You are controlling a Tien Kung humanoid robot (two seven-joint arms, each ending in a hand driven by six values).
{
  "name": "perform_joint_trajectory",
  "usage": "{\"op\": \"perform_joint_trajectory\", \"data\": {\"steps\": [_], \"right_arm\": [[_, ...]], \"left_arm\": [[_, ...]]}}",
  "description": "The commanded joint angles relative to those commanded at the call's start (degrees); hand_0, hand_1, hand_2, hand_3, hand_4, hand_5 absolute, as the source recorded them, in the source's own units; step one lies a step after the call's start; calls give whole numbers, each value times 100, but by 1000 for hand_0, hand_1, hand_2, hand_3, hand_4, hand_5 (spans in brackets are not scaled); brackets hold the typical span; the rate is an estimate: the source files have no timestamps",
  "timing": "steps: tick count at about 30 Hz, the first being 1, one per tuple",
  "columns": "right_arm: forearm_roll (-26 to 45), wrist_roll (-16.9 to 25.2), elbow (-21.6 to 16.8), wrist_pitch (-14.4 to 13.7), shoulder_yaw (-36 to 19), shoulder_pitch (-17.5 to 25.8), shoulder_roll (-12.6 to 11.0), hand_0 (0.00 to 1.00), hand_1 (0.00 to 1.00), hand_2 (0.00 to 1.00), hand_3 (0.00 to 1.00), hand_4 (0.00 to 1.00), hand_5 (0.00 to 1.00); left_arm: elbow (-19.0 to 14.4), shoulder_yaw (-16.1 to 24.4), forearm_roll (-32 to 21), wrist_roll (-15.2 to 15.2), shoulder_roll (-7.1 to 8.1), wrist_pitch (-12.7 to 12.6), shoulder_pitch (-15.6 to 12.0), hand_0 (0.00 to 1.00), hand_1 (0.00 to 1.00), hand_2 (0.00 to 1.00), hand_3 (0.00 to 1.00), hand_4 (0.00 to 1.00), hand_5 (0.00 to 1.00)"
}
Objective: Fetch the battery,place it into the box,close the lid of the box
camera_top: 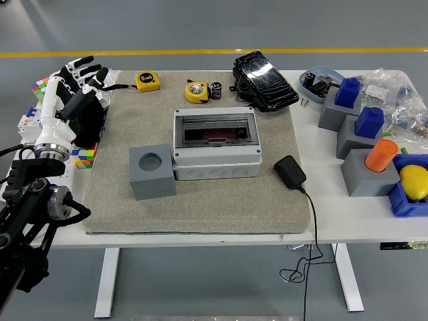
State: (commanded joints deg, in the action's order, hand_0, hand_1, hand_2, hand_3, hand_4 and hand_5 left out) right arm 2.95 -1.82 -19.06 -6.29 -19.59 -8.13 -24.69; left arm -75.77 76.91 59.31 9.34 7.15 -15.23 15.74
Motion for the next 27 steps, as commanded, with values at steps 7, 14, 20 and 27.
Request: {"op": "perform_joint_trajectory", "data": {"steps": [7, 14, 20, 27], "right_arm": [[-41, -14, 3, 24, -95, 35, 66, 568, 594, 567, 541, 916, 478], [-21, -23, 6, 24, -69, 4, 68, 568, 594, 567, 542, 916, 478], [-27, -26, 7, 26, -94, 12, 71, 567, 595, 567, 542, 916, 479], [-34, -28, 10, 27, -129, 18, 73, 568, 594, 569, 544, 917, 480]], "left_arm": [[-24, -23, 28, -90, -22, 42, -34, 578, 643, 658, 669, 983, 356], [-36, -26, 57, -169, 0, 64, -9, 579, 640, 659, 669, 981, 359], [-54, -18, 61, -167, -4, 61, -14, 577, 638, 660, 665, 978, 357], [-67, -12, 57, -169, 12, 60, -14, 575, 637, 660, 663, 976, 361]]}}
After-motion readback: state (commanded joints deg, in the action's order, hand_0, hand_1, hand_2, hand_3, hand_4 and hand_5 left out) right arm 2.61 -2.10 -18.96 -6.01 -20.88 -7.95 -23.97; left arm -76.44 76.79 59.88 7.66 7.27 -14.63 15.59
